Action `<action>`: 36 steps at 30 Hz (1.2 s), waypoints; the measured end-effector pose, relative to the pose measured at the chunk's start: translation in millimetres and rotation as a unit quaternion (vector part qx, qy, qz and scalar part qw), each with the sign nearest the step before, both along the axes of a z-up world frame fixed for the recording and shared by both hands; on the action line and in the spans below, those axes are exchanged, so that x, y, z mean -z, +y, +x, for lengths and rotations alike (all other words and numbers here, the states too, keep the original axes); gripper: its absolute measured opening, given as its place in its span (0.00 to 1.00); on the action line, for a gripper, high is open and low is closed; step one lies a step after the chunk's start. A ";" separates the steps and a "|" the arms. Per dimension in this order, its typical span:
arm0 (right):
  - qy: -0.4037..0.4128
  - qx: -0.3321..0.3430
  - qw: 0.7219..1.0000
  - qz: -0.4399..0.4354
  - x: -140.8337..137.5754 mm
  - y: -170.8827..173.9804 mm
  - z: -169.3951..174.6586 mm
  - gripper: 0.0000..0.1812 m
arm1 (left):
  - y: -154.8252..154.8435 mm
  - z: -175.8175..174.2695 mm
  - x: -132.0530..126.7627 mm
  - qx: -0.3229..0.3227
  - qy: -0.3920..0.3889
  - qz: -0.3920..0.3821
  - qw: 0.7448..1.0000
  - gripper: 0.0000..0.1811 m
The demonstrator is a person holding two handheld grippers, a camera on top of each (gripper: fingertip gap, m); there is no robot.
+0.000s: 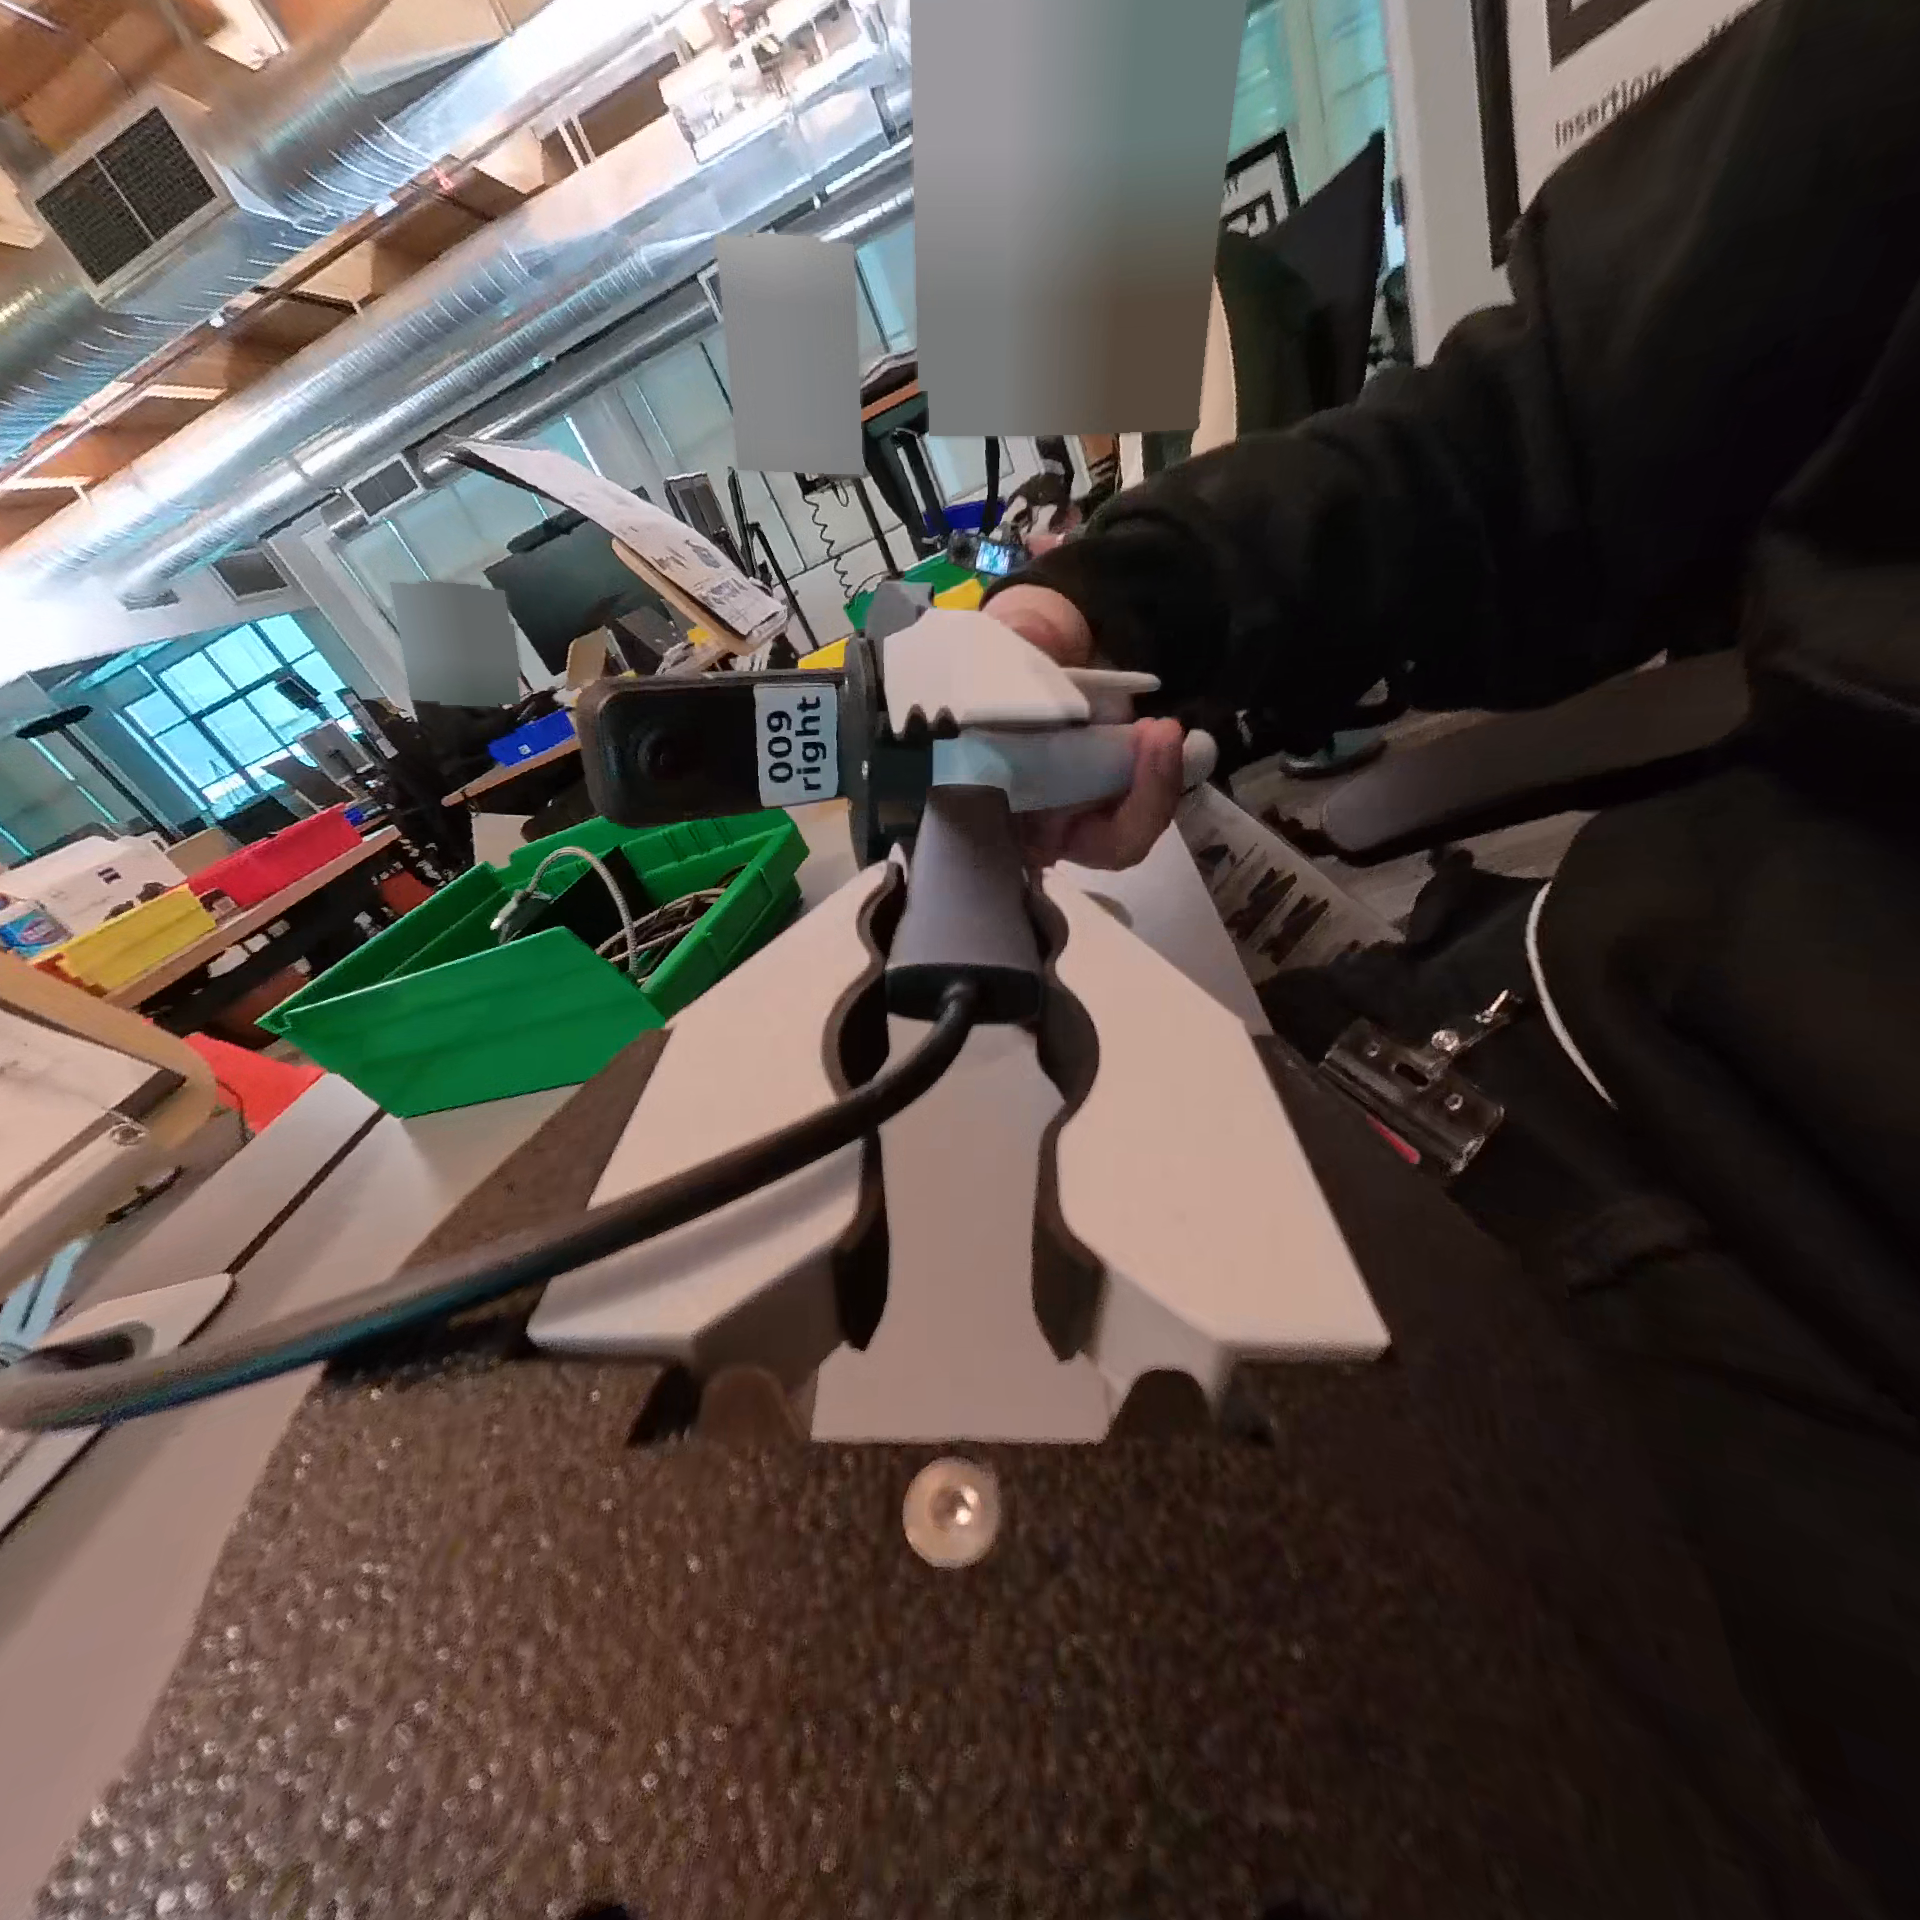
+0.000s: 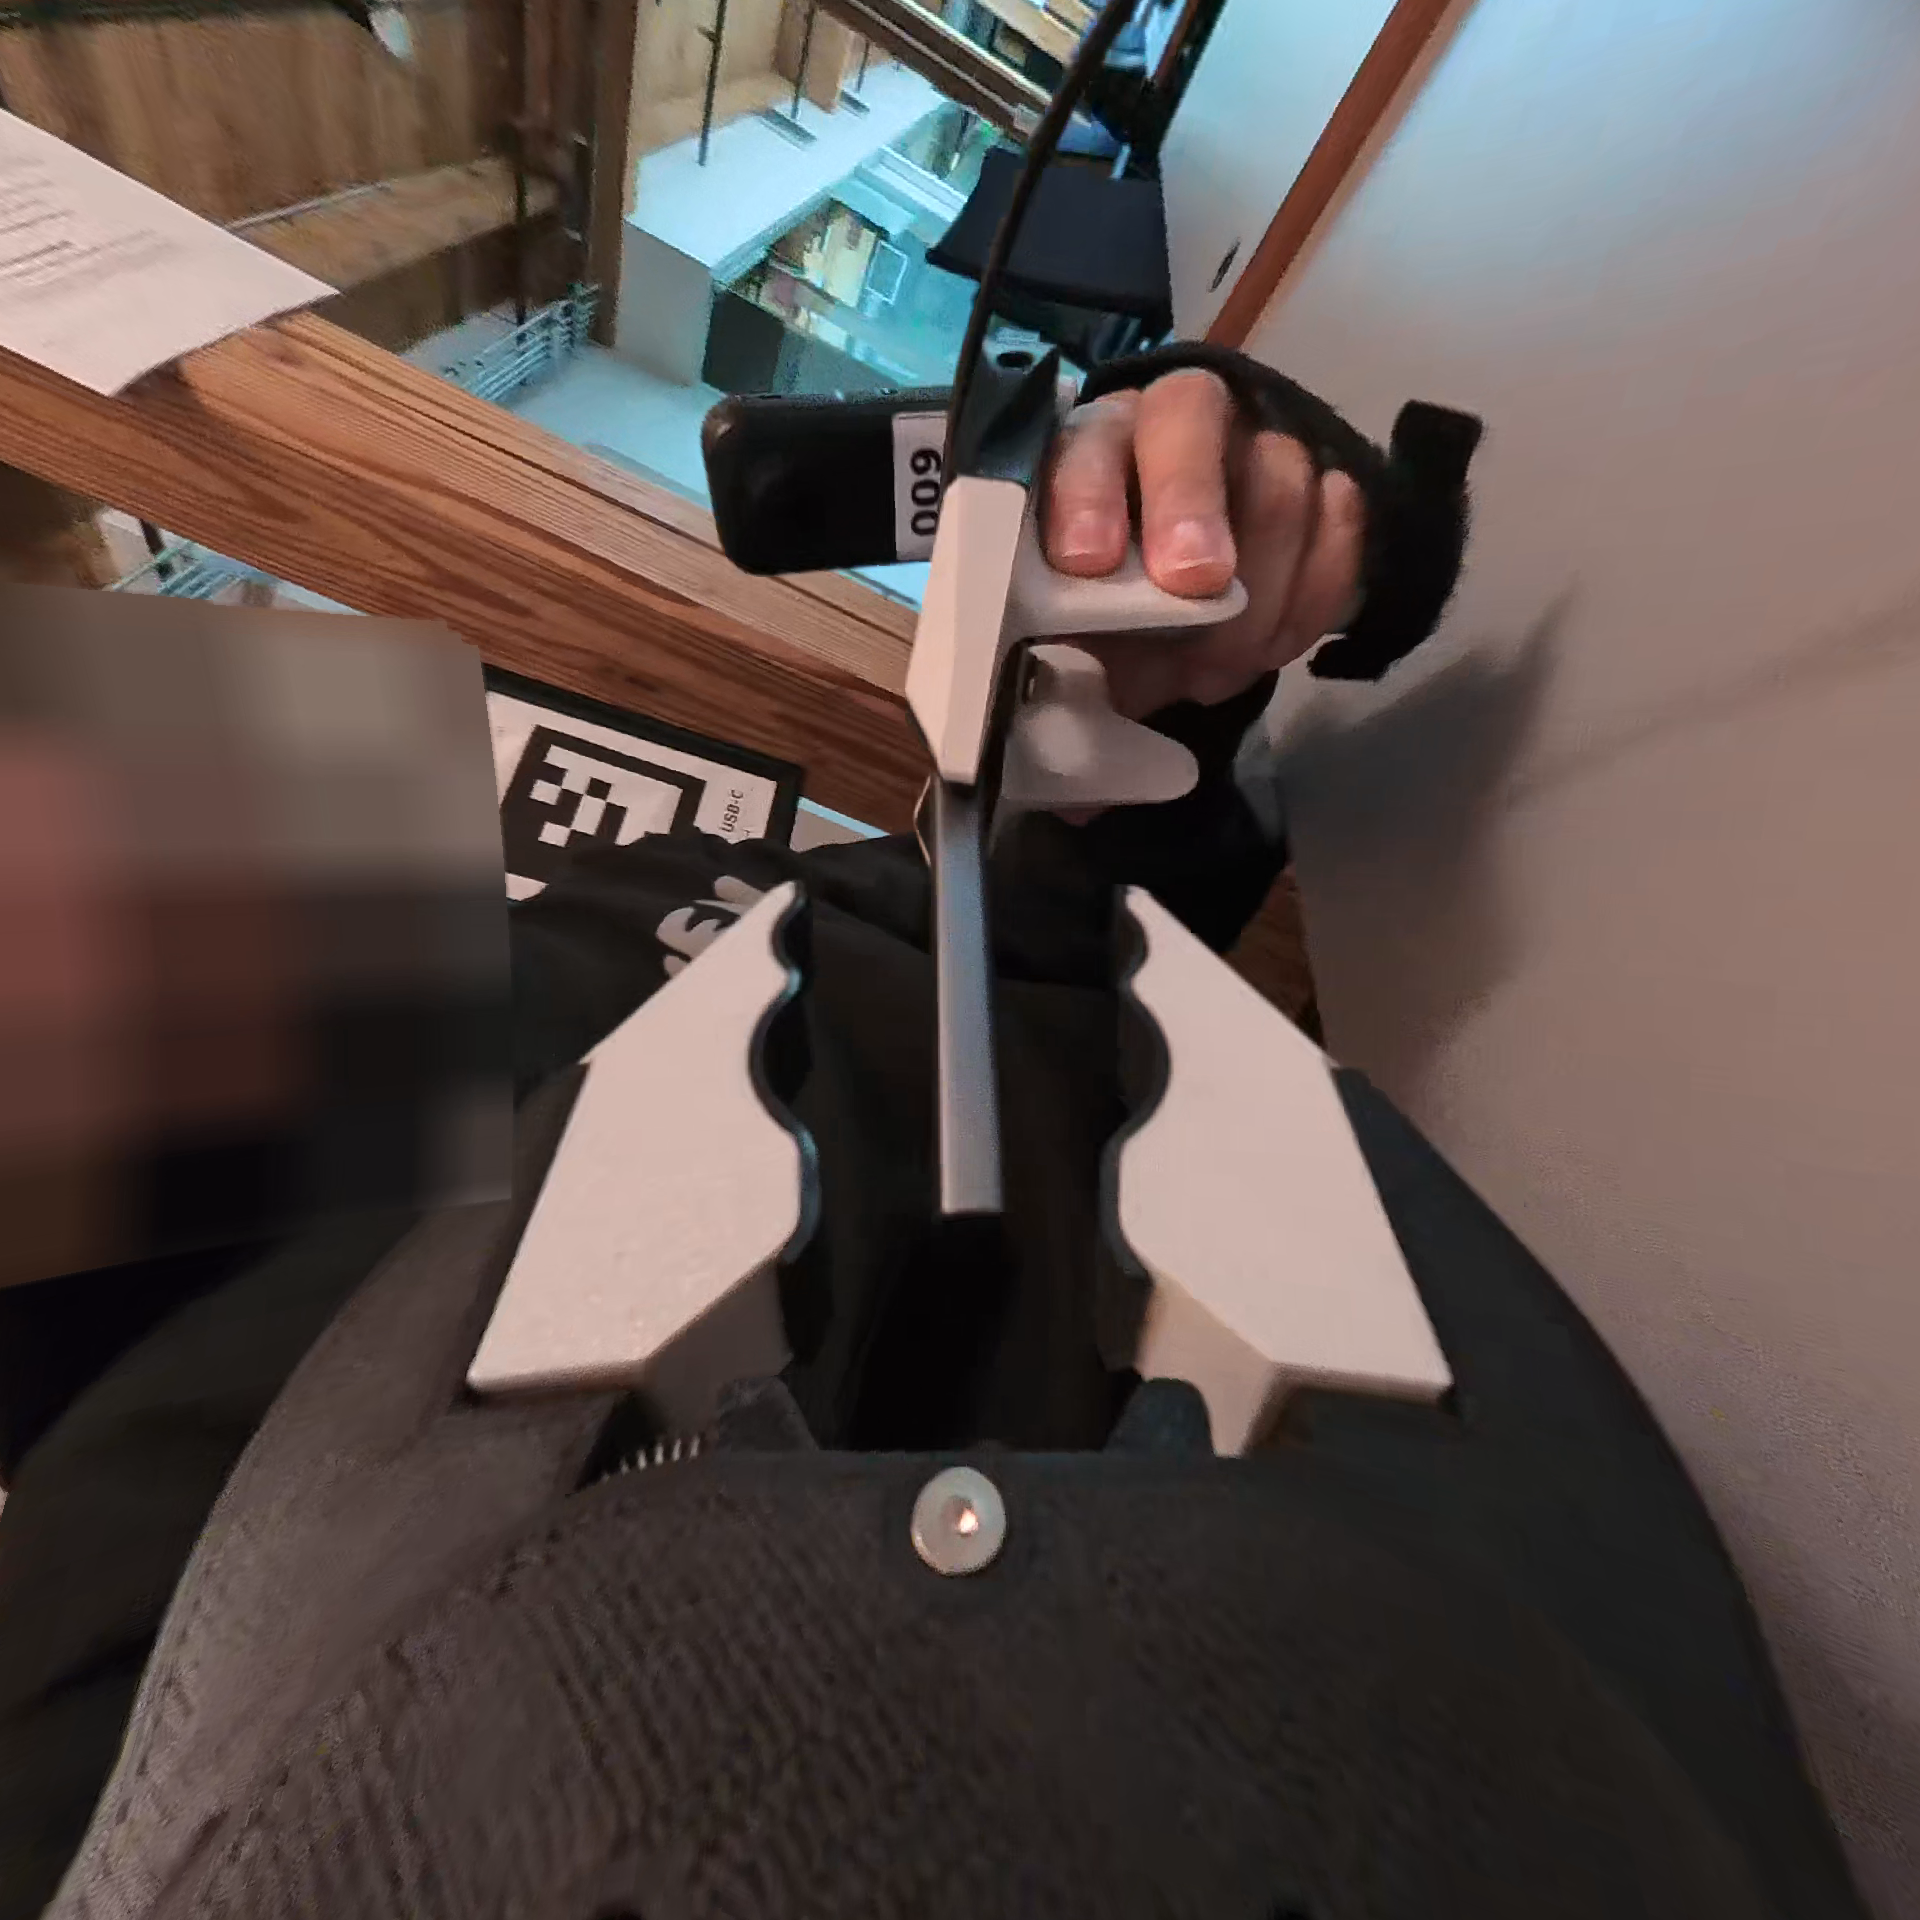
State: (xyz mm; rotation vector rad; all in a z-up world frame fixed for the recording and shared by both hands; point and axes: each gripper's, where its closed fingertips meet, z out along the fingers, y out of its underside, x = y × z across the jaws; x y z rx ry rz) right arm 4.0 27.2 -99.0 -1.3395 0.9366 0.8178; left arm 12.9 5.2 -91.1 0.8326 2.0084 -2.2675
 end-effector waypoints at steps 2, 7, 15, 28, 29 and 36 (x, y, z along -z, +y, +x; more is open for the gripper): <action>0.011 0.000 1.000 -0.003 3.7 3.4 -0.5 0.24 | -0.8 -0.1 2.2 -0.004 -0.012 0.005 1.000 0.11; 0.019 0.033 0.999 0.033 -4.0 -0.8 8.7 0.13 | -2.5 0.0 1.4 -0.007 -0.013 -0.005 1.000 0.11; -0.082 0.060 0.994 -0.028 -5.0 -5.6 21.0 0.04 | -6.3 12.1 6.3 -0.049 -0.013 0.006 0.999 0.18; -0.261 0.287 0.870 -0.305 -53.3 -144.6 85.1 0.04 | -10.8 36.4 11.5 -0.100 0.061 0.017 0.993 0.36; -0.267 0.307 0.832 -0.377 -52.1 -173.1 93.0 0.04 | -11.6 37.7 13.8 -0.103 0.061 0.021 0.993 0.36; -0.200 0.316 0.518 -0.769 -68.1 -374.3 122.1 0.04 | -18.3 41.1 35.0 -0.111 0.055 0.063 0.990 0.33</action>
